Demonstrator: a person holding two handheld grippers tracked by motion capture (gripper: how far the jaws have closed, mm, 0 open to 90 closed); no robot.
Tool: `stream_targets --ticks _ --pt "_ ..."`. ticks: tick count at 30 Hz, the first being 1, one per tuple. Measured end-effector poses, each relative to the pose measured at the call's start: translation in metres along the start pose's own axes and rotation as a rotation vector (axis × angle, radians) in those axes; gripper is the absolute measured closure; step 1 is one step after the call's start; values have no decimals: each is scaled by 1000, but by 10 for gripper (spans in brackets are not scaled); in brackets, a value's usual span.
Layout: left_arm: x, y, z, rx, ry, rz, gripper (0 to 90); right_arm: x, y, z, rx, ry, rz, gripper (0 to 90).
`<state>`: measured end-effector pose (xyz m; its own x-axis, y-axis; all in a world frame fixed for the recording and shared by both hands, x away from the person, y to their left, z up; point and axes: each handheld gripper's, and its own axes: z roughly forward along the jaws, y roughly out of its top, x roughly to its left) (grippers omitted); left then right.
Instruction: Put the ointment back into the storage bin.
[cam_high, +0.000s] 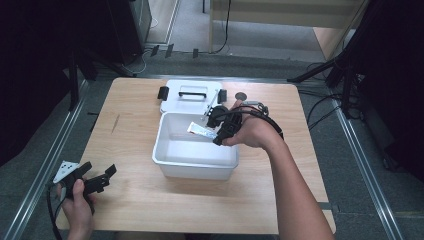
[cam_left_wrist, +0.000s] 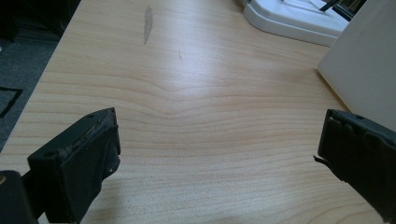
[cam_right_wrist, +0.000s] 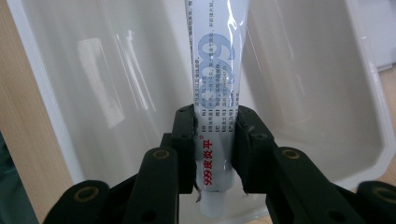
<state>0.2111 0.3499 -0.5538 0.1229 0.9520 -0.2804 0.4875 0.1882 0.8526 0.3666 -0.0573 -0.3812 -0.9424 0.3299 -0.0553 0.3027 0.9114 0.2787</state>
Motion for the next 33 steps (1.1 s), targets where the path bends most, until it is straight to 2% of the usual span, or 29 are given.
stream_targets --ticks 15,27,33 --pt "0 0 0 3 0 5 0 0 -8 18 24 13 -11 727" --pt "0 0 0 4 0 5 0 6 -6 39 70 31 -31 727" --pt "0 0 0 5 0 7 0 9 -5 49 117 28 -41 727"
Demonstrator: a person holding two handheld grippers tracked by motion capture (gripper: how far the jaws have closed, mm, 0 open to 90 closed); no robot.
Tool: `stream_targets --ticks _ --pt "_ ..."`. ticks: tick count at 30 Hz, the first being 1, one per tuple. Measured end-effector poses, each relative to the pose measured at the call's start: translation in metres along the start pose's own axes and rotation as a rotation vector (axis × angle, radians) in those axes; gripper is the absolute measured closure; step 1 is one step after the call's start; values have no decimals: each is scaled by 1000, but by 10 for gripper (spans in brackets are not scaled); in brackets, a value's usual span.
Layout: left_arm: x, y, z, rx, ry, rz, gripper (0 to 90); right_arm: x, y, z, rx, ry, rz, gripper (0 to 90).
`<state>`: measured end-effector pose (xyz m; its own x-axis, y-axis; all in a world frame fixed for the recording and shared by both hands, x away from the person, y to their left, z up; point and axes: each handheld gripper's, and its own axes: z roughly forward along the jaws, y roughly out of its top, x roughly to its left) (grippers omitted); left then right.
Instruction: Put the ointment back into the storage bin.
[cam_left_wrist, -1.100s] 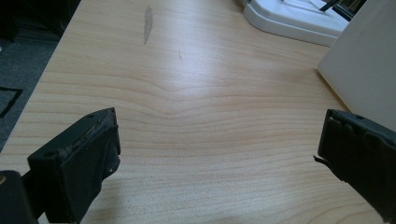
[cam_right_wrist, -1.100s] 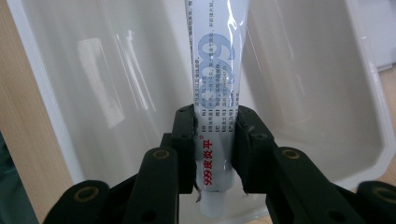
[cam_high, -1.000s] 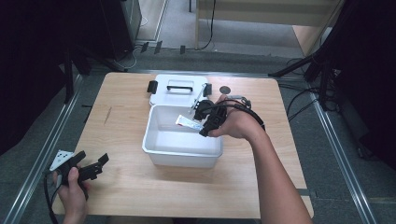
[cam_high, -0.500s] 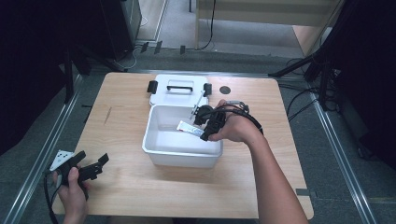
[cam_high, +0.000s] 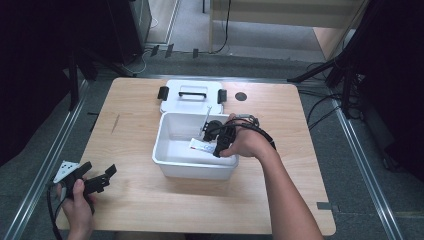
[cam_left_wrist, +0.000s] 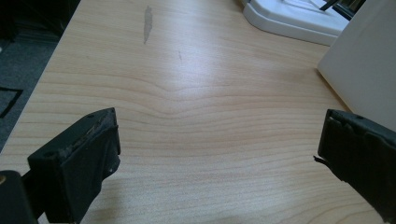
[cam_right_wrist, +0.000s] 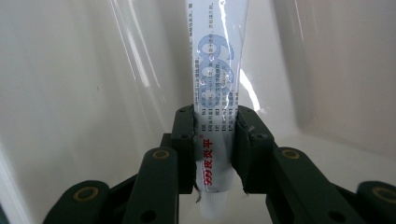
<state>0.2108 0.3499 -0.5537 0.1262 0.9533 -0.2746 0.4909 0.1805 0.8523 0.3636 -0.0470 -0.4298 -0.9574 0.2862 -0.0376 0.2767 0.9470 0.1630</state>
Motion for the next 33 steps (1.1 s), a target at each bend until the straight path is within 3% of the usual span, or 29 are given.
stream_targets --ticks 13,19,22,33 --pt "0 0 0 0 0 -1 0 7 8 12 92 -22 -38 727" --pt "0 0 0 0 0 -1 0 8 10 15 109 -40 -53 726" --pt "0 0 0 1 1 0 0 10 11 15 98 -25 -61 726" --pt "0 0 0 1 -1 -2 0 13 15 23 158 -17 -79 725"
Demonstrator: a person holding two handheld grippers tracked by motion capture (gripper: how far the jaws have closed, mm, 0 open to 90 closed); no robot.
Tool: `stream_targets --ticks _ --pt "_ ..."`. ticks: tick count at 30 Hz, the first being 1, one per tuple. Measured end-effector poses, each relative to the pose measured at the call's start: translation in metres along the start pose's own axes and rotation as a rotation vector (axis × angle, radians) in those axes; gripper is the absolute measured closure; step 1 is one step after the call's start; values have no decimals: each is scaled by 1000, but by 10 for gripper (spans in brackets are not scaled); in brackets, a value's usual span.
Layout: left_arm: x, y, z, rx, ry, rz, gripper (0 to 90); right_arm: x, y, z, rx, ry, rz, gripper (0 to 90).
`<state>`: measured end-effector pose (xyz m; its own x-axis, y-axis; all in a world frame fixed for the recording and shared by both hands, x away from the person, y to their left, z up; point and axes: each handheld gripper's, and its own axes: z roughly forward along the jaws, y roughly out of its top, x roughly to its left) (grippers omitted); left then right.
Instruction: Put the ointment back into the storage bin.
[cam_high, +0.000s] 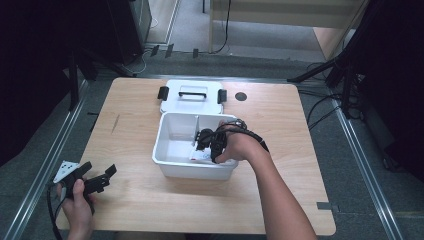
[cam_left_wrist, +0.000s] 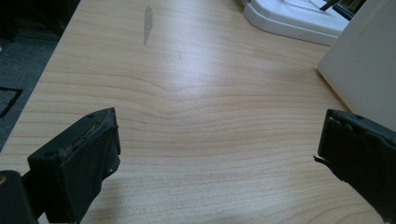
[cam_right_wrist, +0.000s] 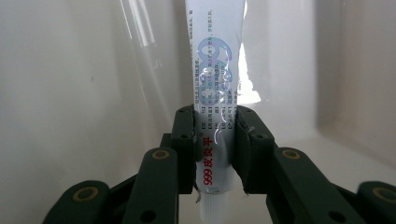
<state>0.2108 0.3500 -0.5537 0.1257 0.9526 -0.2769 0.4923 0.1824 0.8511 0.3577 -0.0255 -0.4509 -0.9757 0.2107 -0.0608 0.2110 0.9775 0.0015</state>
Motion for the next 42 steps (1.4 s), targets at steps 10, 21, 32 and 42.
stream_targets --ticks 10,21,32,42 --pt "0 0 0 -1 0 0 0 0 3 7 28 7 -6 723" --pt "0 0 0 1 -1 2 0 0 3 8 34 16 -14 725" --pt "0 0 0 2 -3 1 0 1 2 0 -7 7 -9 725" --pt "0 0 0 1 -4 1 0 -2 -6 -22 -105 23 40 819"
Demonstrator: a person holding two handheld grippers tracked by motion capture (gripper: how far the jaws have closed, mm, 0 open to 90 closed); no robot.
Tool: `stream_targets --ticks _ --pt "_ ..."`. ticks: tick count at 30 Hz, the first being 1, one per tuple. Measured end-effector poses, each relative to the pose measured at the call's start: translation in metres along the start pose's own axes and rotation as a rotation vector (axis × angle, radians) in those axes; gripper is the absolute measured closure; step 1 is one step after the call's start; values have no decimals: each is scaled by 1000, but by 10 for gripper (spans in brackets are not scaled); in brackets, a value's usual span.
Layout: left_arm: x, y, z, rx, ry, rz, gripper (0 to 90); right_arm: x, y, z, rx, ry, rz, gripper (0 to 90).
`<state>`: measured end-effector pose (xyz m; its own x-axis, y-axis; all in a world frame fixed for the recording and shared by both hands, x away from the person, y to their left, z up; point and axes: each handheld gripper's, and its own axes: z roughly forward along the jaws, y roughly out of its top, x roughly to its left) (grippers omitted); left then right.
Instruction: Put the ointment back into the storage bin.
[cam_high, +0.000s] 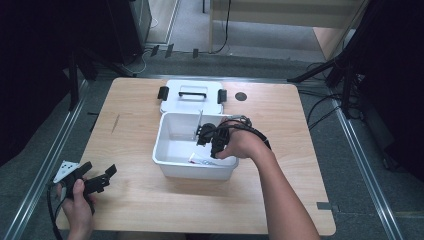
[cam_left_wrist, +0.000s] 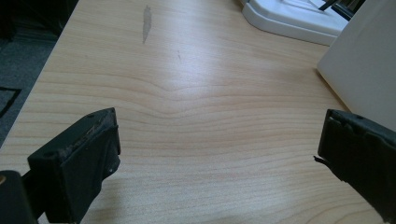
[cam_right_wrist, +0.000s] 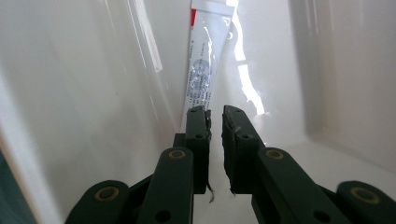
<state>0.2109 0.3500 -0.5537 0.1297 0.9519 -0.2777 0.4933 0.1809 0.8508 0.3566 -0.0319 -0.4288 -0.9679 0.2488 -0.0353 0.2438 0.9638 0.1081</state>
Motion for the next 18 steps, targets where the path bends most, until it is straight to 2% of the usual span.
stream_targets --ticks 3,6,9,14,18 --pt "0 0 0 -2 3 2 0 -1 -4 -12 -42 3 14 800" --pt "0 0 0 -1 4 4 0 -1 -9 -22 -62 4 40 770" --pt "0 0 0 -4 5 3 0 0 -14 -30 -69 -6 46 749" --pt "-1 0 0 -4 7 5 0 2 -30 -51 -106 -7 73 684" --pt "-1 0 0 -2 8 7 0 0 -44 -64 -148 2 124 668"
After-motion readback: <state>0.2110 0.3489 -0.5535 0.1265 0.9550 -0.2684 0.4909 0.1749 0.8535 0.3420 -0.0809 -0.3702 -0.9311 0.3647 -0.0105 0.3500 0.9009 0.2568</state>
